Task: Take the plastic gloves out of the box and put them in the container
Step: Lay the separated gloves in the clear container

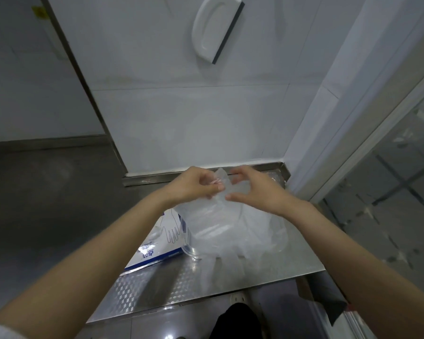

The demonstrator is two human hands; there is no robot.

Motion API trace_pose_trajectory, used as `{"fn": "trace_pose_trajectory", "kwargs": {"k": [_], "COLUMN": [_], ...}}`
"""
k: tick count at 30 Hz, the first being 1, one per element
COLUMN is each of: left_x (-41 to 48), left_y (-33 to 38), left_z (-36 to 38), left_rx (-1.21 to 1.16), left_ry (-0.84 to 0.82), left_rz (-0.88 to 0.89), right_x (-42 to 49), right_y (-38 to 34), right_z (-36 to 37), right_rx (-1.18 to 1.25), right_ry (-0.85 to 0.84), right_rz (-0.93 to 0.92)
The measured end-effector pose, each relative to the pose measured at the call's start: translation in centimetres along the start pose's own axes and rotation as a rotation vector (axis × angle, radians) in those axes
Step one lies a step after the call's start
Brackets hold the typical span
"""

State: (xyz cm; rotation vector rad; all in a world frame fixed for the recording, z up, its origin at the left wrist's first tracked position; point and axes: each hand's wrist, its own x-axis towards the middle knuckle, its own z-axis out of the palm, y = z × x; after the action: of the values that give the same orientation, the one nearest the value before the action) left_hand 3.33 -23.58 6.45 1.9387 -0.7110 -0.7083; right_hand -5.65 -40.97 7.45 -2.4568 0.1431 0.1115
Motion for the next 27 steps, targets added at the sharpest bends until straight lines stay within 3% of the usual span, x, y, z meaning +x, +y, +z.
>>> {"fn": "trace_pose_trajectory", "kwargs": {"k": [3,5,9,13,15,18,22,27], "left_x": [0.6,1.1,0.4,-2.0,-2.8,-3.0,-2.6,-1.7], "left_y": [0.8,1.5,4.5,4.9,2.7,-1.6,-4.6,-5.7], "left_z": [-0.7,-1.2,-1.0,-0.8,-0.7,-0.4,0.7,2.5], "left_rx": [0.137,0.219,0.05,0.074,0.171,0.428,0.871,1.216], "left_ry": [0.014,0.153,0.476,0.516,0.44,0.271,0.081,-0.171], "left_rz": [0.018,0.067,0.284,0.495,0.57,0.529,0.469,0.227], "right_x": [0.8,1.0,0.2,-2.0,-3.0,-3.7,-3.2,-1.3], "right_y": [0.4,0.2,-1.3,-2.0,-0.9,1.2,2.6,3.6], "right_z": [-0.3,-1.1,-3.0,-3.2,-2.2,0.2,3.9,7.3], "right_rx": [0.071,0.098,0.159,0.003,-0.077,-0.186,-0.331,-0.324], "right_ry": [0.096,0.306,0.742,0.882,0.779,0.498,0.081,-0.125], "right_rz": [0.019,-0.016,-0.184,-0.389,-0.466,-0.455,-0.205,-0.003]}}
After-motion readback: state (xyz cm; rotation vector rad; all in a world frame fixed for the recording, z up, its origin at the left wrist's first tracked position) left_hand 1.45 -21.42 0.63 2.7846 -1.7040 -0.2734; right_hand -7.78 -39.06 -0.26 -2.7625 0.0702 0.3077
